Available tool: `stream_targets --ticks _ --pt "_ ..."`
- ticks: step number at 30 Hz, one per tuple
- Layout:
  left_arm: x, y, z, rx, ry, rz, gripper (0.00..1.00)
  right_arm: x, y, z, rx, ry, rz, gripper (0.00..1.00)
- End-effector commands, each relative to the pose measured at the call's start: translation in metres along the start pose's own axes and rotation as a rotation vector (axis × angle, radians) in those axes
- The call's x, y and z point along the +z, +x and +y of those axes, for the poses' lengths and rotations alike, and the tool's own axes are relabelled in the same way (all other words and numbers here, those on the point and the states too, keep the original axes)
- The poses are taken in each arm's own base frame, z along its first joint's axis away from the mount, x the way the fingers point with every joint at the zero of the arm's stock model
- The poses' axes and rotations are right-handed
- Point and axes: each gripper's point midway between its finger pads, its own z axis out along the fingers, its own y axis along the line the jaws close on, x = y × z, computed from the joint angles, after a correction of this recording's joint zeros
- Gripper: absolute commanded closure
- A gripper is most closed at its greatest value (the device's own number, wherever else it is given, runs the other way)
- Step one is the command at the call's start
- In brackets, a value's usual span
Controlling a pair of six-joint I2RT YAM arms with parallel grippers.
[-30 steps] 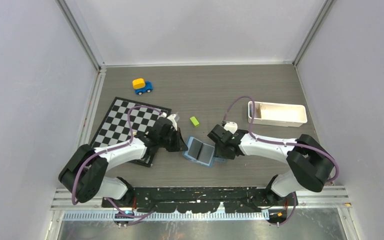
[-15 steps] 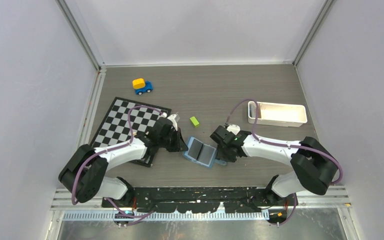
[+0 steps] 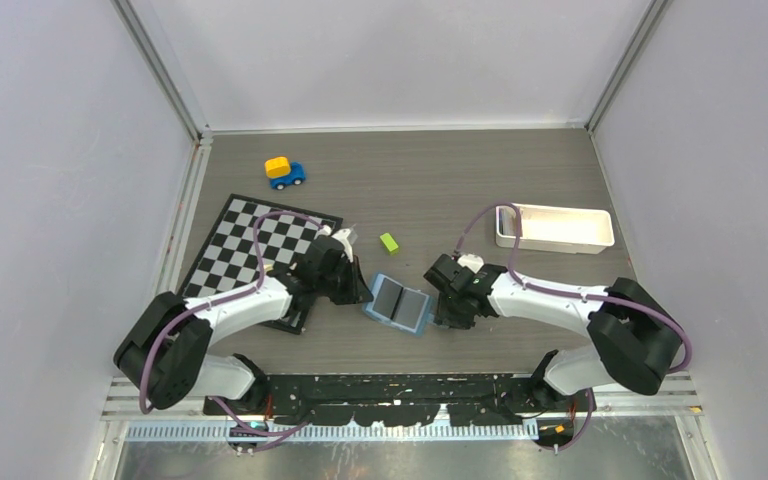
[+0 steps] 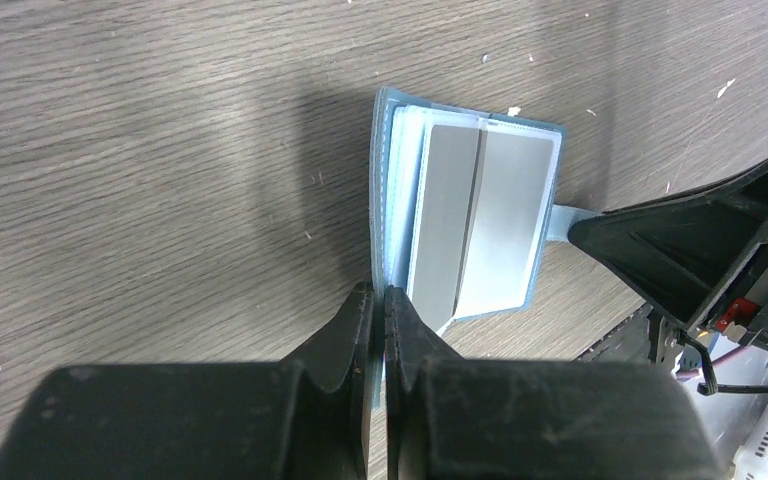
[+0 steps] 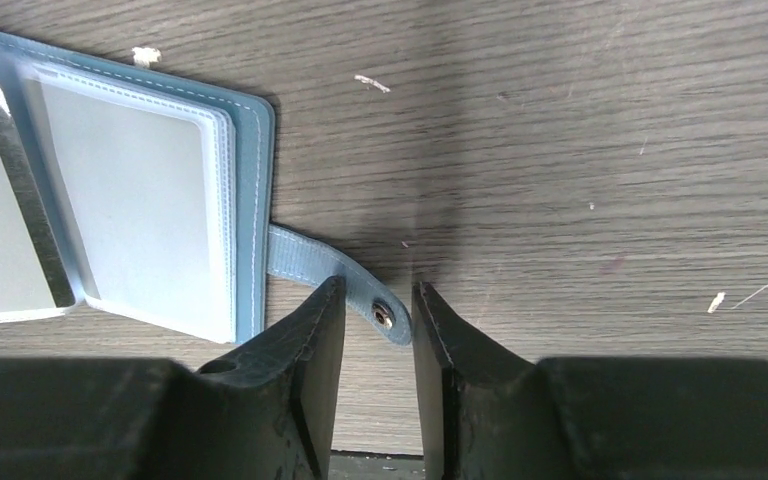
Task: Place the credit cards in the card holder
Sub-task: Insert the credit card into the card holder.
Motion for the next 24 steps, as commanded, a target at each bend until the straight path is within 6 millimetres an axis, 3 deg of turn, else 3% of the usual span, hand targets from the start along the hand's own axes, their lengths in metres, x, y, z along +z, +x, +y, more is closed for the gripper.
stream_targets --ticks 1,8,17,24 --pt "-0.007 -0.007 -0.002 0.028 -0.001 -0.038 1.00 -0.004 -0.001 0.003 0.026 -0.029 -0.013 0.67" --pt "-0.014 -0.015 -0.030 0.061 0.135 -0.066 1.00 0.010 -0.002 0.014 -0.007 -0.050 -0.008 0.98" --pt "0.000 -0.004 -0.042 0.049 0.187 -0.021 1.00 0.020 -0.003 0.021 -0.017 -0.054 0.000 1.00" --pt "0.013 0.004 -0.037 0.039 0.158 0.010 1.00 0.022 -0.003 0.022 -0.018 -0.054 -0.001 1.00"
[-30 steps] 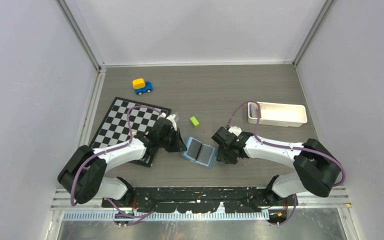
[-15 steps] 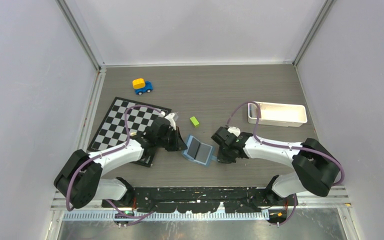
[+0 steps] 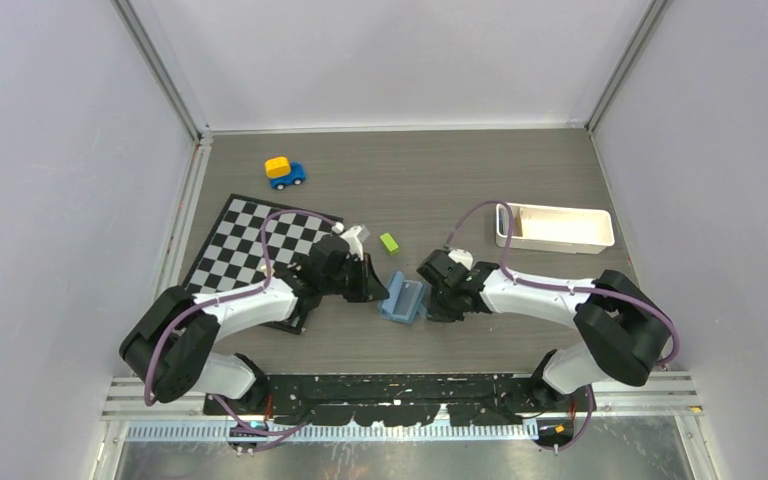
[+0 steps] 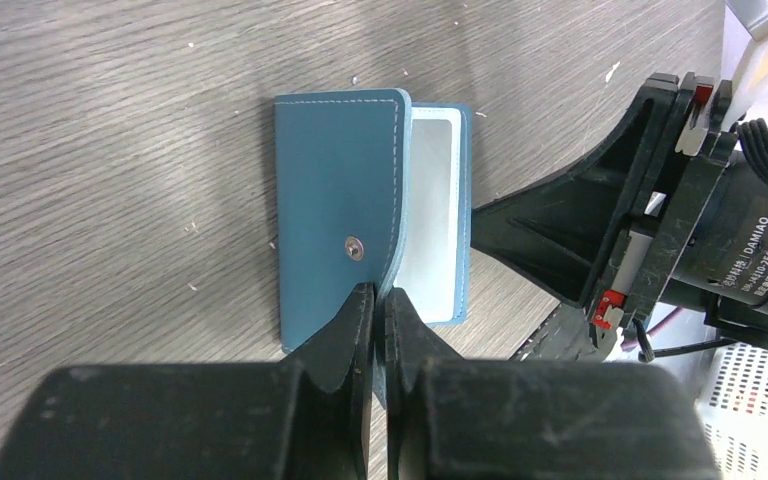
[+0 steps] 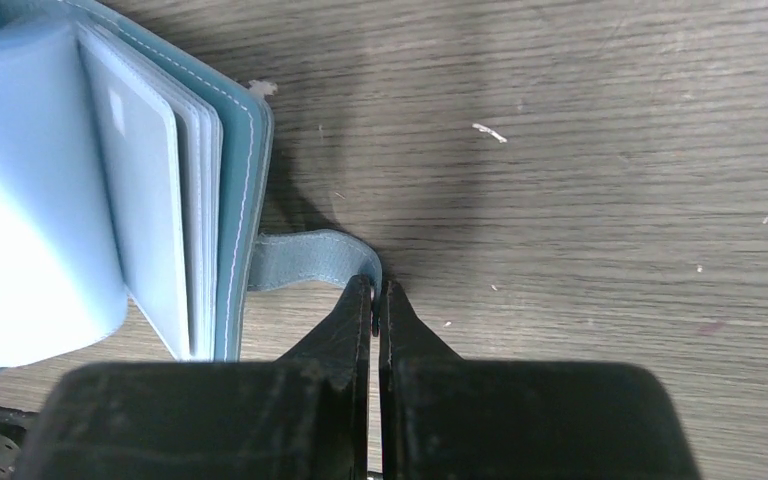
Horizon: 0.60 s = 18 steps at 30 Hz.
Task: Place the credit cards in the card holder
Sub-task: Insert the credit card into the card holder.
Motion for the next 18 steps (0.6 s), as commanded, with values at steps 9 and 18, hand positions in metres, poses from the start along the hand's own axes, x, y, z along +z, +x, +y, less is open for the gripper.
stream_targets --ticks 9,18 --pt "-0.017 -0.004 0.035 0.024 -0.232 -0.039 1.00 0.000 -0.007 -0.007 -0.014 0.036 -0.037 0.90" --pt "-0.026 -0.010 0.041 0.019 -0.279 -0.057 1.00 -0.049 -0.056 -0.014 -0.067 0.075 -0.149 0.45"
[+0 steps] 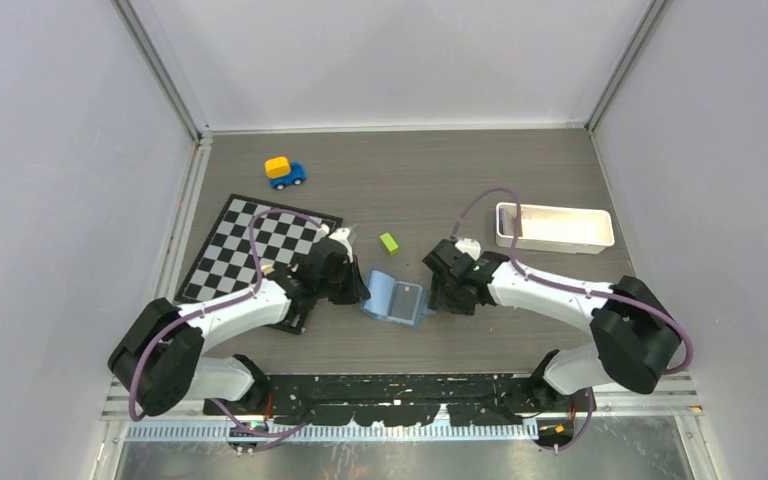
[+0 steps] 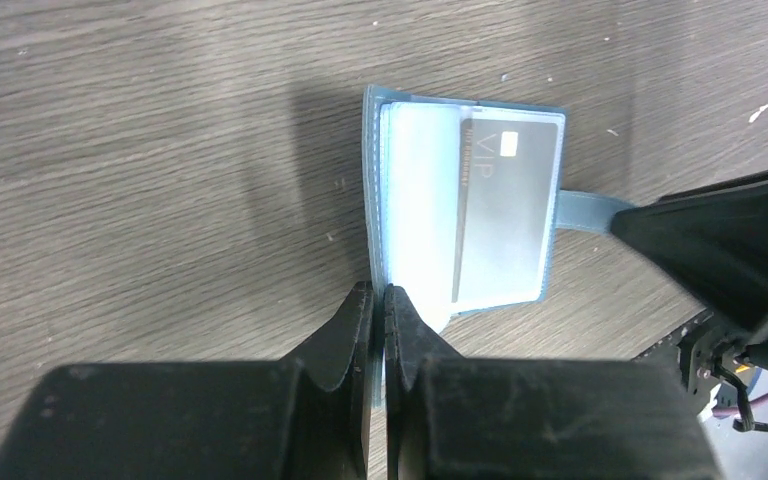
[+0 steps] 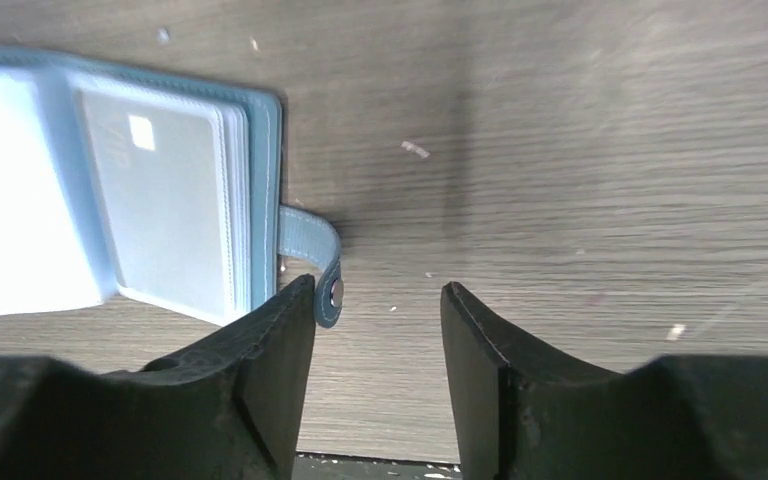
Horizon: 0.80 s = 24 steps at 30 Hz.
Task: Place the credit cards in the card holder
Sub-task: Insert the credit card into the card holder, then pick up the credit card from the storage box.
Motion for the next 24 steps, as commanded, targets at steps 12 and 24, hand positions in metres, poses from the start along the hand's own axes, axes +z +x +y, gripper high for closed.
stream_targets --ticks 12,24 --pt "-0.010 -0.016 0.017 -0.013 -0.057 -0.015 1.00 -0.076 -0.178 -0.099 0.017 0.284 -0.292 0.44" --pt "-0.009 -0.012 0.018 -0.022 -0.042 0.004 1.00 -0.046 -0.233 -0.155 0.028 0.425 -0.203 0.45"
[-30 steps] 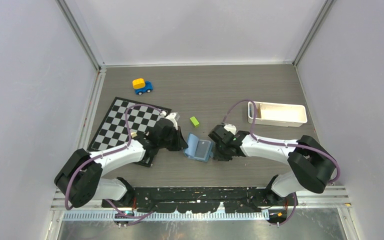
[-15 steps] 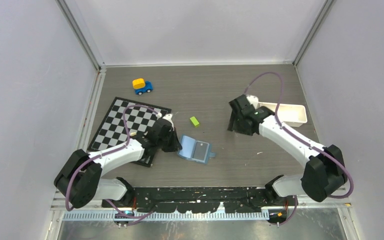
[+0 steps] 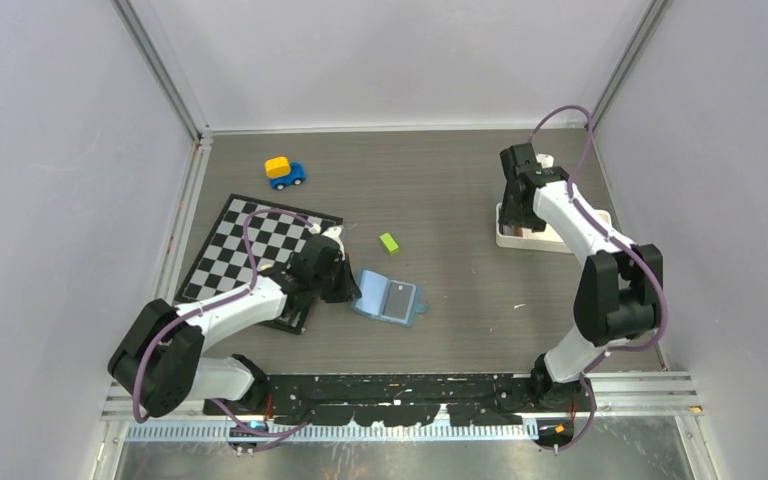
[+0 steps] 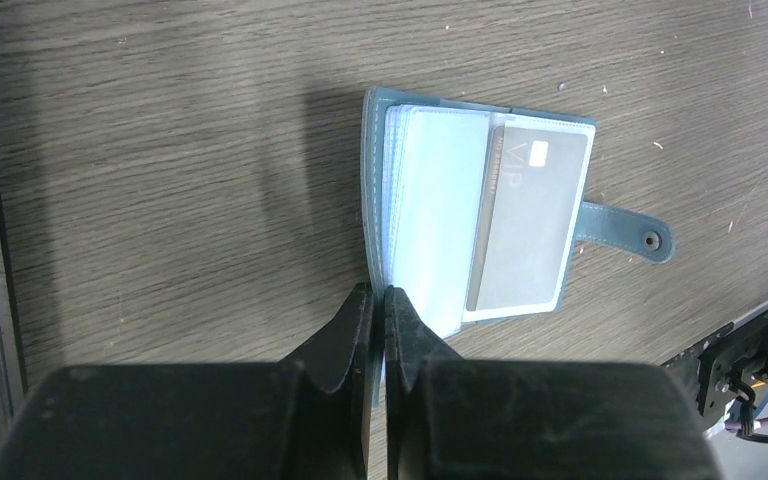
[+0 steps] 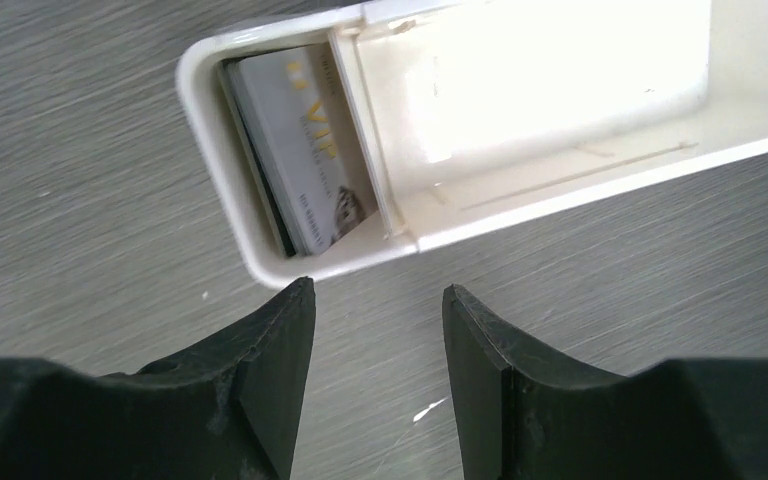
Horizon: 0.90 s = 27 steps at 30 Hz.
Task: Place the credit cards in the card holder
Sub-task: Pick up the credit card from the storage box.
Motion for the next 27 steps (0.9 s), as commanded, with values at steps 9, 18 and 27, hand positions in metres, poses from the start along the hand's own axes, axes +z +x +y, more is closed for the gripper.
stream_targets --ticks 9,18,27 --pt "-0.003 -0.006 -0.007 0.008 0.033 -0.004 1.00 0.045 -0.017 -0.012 -0.066 0.096 0.046 0.48" --pt "-0.003 -0.006 -0.005 0.006 0.028 -0.003 1.00 0.068 -0.019 -0.010 -0.074 0.101 0.072 0.51" --pt "-0.003 -0.005 -0.005 0.003 0.028 0.003 1.00 0.071 -0.025 -0.015 -0.077 0.125 0.066 0.45"
